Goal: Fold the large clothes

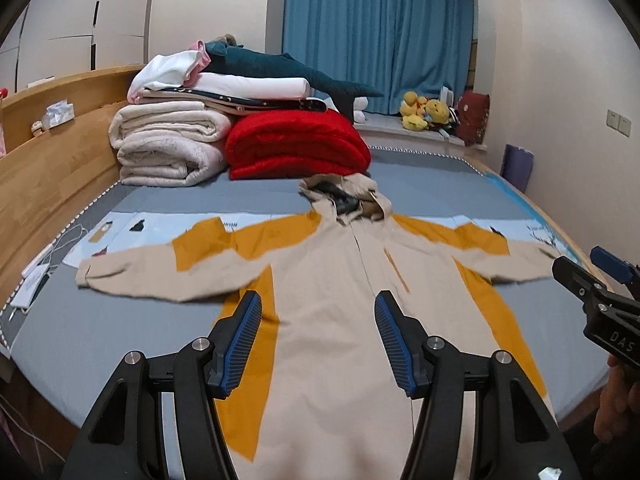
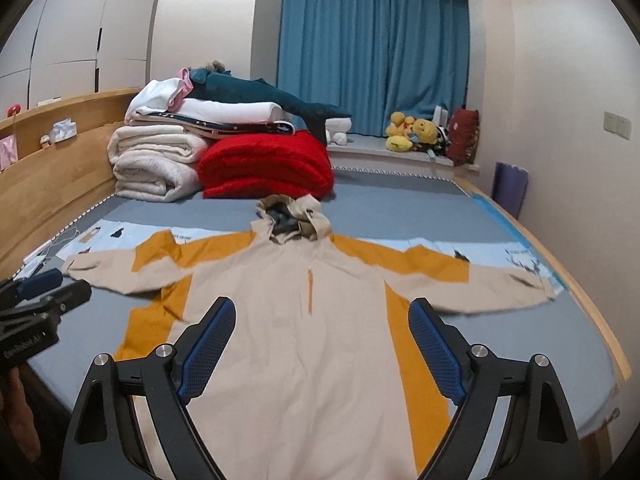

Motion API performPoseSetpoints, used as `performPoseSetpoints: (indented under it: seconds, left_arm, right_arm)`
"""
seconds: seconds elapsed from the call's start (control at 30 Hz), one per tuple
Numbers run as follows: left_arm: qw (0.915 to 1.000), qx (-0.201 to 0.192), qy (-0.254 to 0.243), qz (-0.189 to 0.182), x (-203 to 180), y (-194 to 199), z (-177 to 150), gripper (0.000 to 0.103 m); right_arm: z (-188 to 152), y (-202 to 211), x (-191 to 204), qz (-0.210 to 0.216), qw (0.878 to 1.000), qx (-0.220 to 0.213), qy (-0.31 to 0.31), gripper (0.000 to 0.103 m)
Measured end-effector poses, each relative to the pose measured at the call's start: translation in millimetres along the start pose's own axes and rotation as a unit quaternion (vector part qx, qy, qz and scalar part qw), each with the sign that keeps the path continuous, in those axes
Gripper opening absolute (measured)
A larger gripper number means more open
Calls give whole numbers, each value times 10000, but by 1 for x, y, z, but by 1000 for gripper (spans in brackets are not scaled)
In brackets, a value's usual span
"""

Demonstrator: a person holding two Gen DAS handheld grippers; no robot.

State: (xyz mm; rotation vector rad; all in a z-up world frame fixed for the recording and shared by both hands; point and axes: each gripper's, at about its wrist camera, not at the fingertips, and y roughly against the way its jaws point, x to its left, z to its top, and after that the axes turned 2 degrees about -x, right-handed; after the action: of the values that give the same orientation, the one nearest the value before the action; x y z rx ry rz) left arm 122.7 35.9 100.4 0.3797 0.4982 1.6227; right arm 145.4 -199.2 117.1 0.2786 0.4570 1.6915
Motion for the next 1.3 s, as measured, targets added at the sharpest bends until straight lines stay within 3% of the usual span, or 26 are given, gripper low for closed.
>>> performPoseSetpoints:
  seconds: [0.2, 0.3, 0.43, 0.57, 0.6, 0.77, 0.8, 0.83, 0.9, 1.1, 1.2, 1.27, 1.3]
  left_arm:
    - [9998, -105, 98, 123, 9, -40, 43, 54]
    - [9998, -126, 100, 148, 15, -62, 63, 48]
    - [9999, 58, 88, 18, 36, -104, 82, 13]
    - [9987, 472, 198, 49, 72, -157, 88, 11]
    - [9981, 558, 240, 82, 80, -167, 86, 11]
    - [9928, 957, 527, 487, 141, -223, 65, 11]
    - [9912, 1033, 601, 574, 155, -233, 59, 11]
    - [9897, 1086, 656, 664, 168, -241, 54, 11]
    - [9870, 1175, 667, 874, 193, -255, 42, 11]
    - [9769, 1388, 959, 1312, 270, -281, 9, 11]
    - [9643, 1583, 1397, 1599, 317, -292, -11, 16]
    - [9548, 1688, 1700, 1758, 342, -297, -23, 17]
    - [9479, 1747, 1856, 1911, 361, -299, -30, 18]
  right_arm:
    - [36, -55, -1, 93, 9999, 82, -108, 76]
    - [52, -81, -1, 146, 9998, 92, -125, 71]
    - [78, -116, 5, 283, 9996, -7, -28, 61]
    - [103, -143, 15, 459, 9987, -215, 65, 47]
    - [107, -150, 17, 525, 9983, -257, 84, 43]
    - [104, -181, 23, 747, 9965, -321, 181, 43]
    - [99, -186, 22, 824, 9960, -301, 153, 49]
    - [92, -192, 19, 918, 9953, -281, 86, 65]
    - [81, -203, 15, 848, 9962, -207, -15, 80]
    - [82, -234, 10, 831, 9964, 89, -126, 80]
    - [80, -253, 14, 833, 9956, 388, -163, 78]
    - [77, -261, 18, 795, 9958, 447, -47, 66]
    - [76, -264, 21, 763, 9960, 467, 44, 54]
